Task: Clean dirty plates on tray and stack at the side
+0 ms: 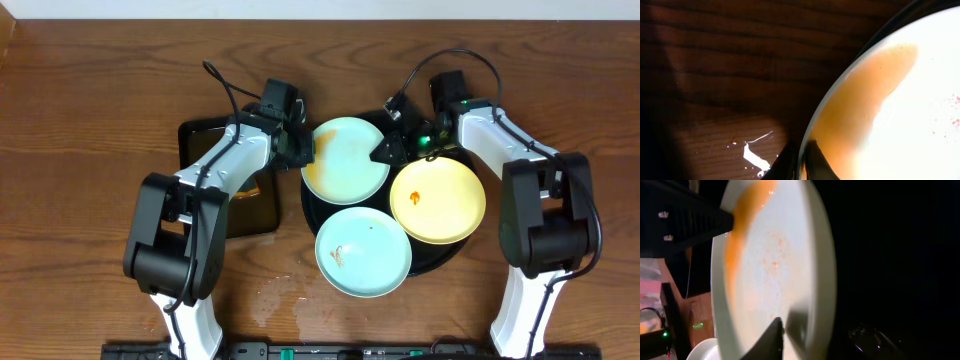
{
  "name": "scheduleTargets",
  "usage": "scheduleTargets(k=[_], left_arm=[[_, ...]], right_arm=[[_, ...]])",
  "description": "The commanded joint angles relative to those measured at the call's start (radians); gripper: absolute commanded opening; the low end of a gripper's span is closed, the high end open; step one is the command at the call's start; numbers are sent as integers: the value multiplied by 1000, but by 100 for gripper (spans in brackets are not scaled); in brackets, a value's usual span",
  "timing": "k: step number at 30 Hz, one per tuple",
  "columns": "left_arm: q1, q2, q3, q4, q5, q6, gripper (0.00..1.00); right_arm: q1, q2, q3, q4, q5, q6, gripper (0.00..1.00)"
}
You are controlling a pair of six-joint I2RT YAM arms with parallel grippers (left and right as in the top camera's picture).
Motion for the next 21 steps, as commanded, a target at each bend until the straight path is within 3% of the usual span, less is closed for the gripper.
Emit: scheduleTargets(k=[1, 3, 4, 12, 16, 21], left_arm=[[8, 31, -10, -4, -65, 1, 7], [8, 31, -10, -4, -61, 2, 7], [8, 31, -10, -4, -54, 2, 7], [8, 18, -9, -5, -39, 2, 17], [13, -23, 8, -36, -39, 2, 45], [50, -135, 24, -107, -39, 1, 56]], right_arm=[[43, 18, 0, -2, -96, -23, 17], [38, 18, 0, 3, -90, -16, 3], [36, 18, 0, 6, -81, 3, 1], [10, 17, 0, 4, -51, 95, 1], [8, 11, 3, 1, -51, 124, 1], [14, -15, 11, -5, -51, 167, 1]])
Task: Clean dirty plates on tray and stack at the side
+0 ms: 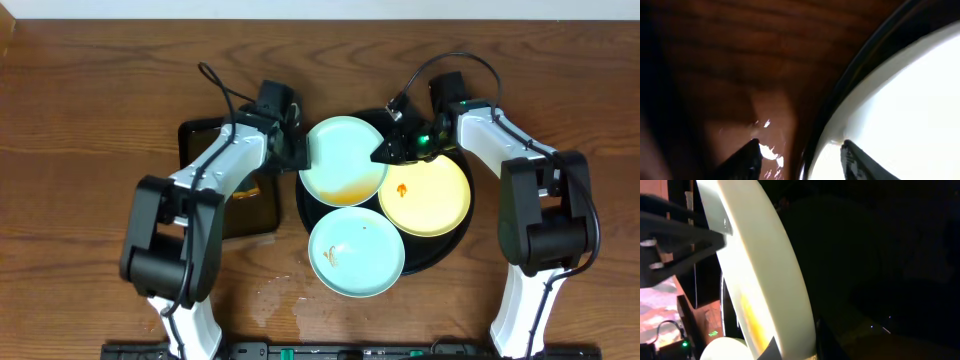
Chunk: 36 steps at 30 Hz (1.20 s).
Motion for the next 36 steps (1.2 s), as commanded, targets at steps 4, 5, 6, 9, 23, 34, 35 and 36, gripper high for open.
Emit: scheduleTargets(k=[4, 5, 6, 9, 23, 34, 35, 36], left_arm=[[93, -213, 24, -103, -16, -14, 58], [109, -237, 24, -121, -16, -20, 59], [127, -261, 24, -138, -16, -21, 59], [191, -340, 24, -185, -16, -21, 59], [478, -598, 24, -325, -16, -20, 59], [575, -695, 24, -351, -17, -20, 60], [578, -696, 24, -351, -17, -20, 60], [582, -696, 24, -351, -17, -20, 60]], right_arm=[[23, -57, 53, -27, -43, 65, 1], [25, -65, 71, -40, -43, 66, 1], [29, -68, 90, -51, -43, 68, 1], [50, -79, 161, -90, -40, 92, 1], [419, -72, 293, 48, 381, 194, 1], [591, -100, 306, 161, 731, 36, 1], [591, -108, 306, 162, 731, 18, 1], [591, -122, 306, 163, 731, -3, 1]])
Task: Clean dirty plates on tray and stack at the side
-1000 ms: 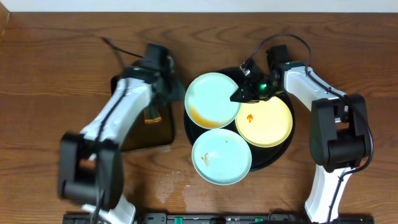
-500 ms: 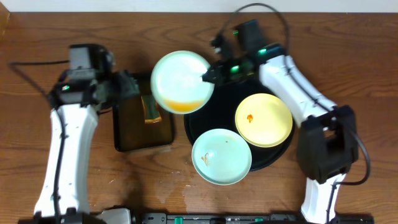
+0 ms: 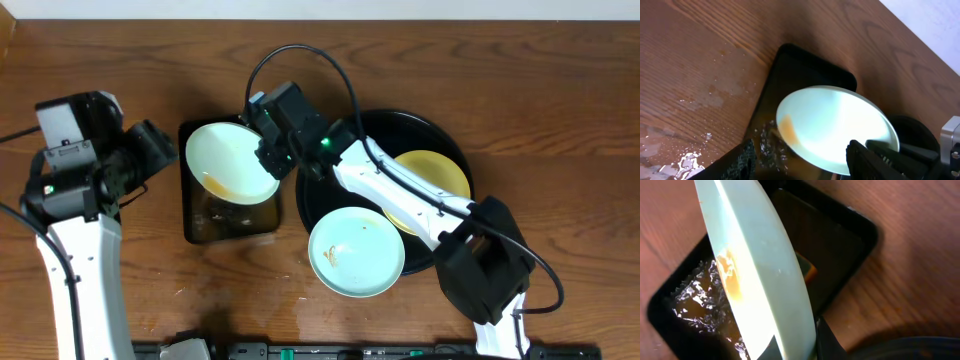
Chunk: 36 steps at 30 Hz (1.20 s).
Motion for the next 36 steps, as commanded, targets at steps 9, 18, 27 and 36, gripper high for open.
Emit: scheduleTargets(k=[9, 18, 27, 36], left_arm=[[13, -5, 23, -3, -3, 0, 60], [13, -5, 23, -3, -3, 0, 60], [13, -4, 23, -4, -3, 0, 60], [13, -4, 23, -3, -3, -1, 60]], right_arm=[[21, -172, 25, 0, 164, -311, 1], [64, -211, 25, 7, 255, -390, 1], [69, -211, 25, 7, 259, -397, 1], [69, -211, 25, 7, 259, -396, 1]])
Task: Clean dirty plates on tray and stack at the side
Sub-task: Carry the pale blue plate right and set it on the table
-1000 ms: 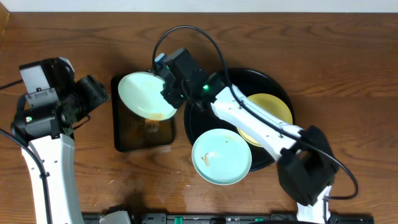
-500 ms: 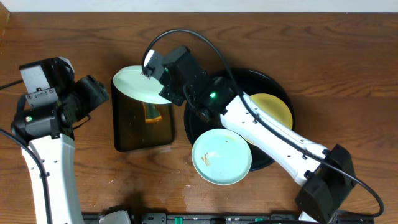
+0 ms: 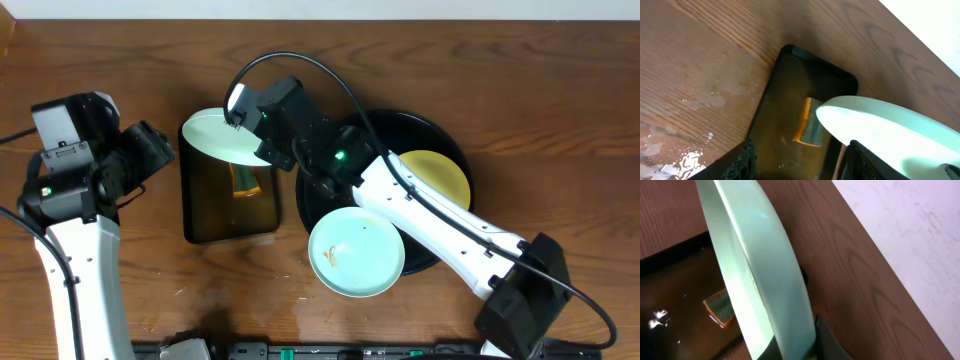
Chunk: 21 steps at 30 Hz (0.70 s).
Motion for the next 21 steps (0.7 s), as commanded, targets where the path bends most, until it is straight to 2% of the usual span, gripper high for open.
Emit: scheduleTargets(k=[1, 4, 8, 10, 17, 21], left_arm=[[5, -3, 23, -3, -2, -1, 60], [5, -3, 23, -3, -2, -1, 60], [5, -3, 23, -3, -2, -1, 60], [3, -3, 23, -3, -2, -1, 60], [2, -3, 23, -3, 3, -1, 60], [2, -2, 23, 12, 54, -1, 60]], right_arm=[[3, -26, 22, 6, 11, 0, 1], [-4, -26, 22, 0, 26, 103, 1], [-55, -26, 22, -55, 14, 401, 1], [-110, -26, 22, -87, -88, 519, 1], [-454, -27, 22, -136, -632, 729, 1], [-692, -27, 22, -187, -709, 768, 1]])
